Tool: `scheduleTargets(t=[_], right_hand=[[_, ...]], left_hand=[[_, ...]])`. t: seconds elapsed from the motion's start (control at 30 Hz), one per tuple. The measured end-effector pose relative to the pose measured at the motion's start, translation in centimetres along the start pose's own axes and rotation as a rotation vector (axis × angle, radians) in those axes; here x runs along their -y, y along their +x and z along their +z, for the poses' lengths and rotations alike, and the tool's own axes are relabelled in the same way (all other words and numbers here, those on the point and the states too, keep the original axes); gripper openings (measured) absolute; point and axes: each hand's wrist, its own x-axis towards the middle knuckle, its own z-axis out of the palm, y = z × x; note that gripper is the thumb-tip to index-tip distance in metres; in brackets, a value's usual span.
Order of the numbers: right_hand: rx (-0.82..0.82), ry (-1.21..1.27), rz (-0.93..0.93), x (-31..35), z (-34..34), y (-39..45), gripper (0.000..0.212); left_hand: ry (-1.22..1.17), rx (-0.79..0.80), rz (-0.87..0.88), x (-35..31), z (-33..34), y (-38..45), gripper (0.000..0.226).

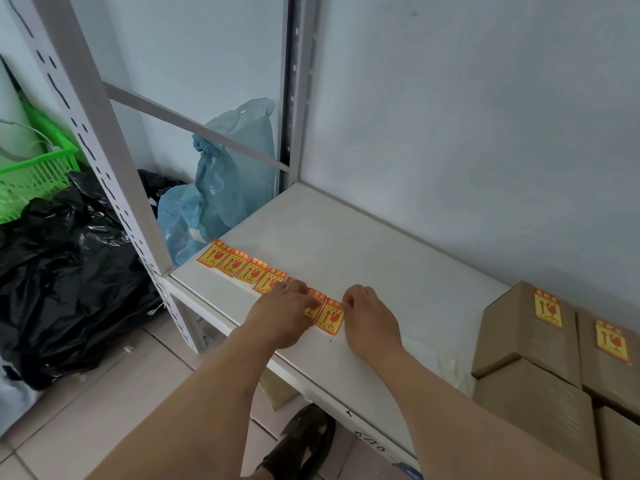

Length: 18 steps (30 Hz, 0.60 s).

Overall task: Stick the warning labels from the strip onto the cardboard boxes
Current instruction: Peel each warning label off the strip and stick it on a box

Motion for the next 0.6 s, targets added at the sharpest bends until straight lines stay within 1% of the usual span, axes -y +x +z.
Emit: scheduleTargets(t=[0.1,0.13,0.23,0.33,0.43,0.6], right_hand=[[0.020,-0.016,-0.049,0.2,0.3,0.6,0.031],[0.029,-0.039,-0.061,0.3,0.5,0.8,0.033],[0.023,-0.090,-0.079,0.4,0.8,1.0,0.030],[-0.017,-0.095,-0.090,0.4,1.0,1.1,0.026],[-0.040,-0.070,-0.082,0.3,1.2,1.1,0.022],[-0.009,0.024,-0.076,-0.4,1.1,1.0,0.018]], left_hand=[[-0.001,-0.018,0.008,0.0,0.0,-0.1,0.044],[0.000,-0.022,0.010,-0.1,0.0,-0.2,0.044],[-0.001,-0.019,0.011,-0.1,-0.1,-0.2,0.044],[-0.008,-0.016,0.008,-0.1,-0.1,-0.2,0.043],[-0.010,-0.014,0.008,-0.1,-0.1,-0.3,0.043],[-0.009,-0.005,0.010,-0.1,-0.4,-0.3,0.044]])
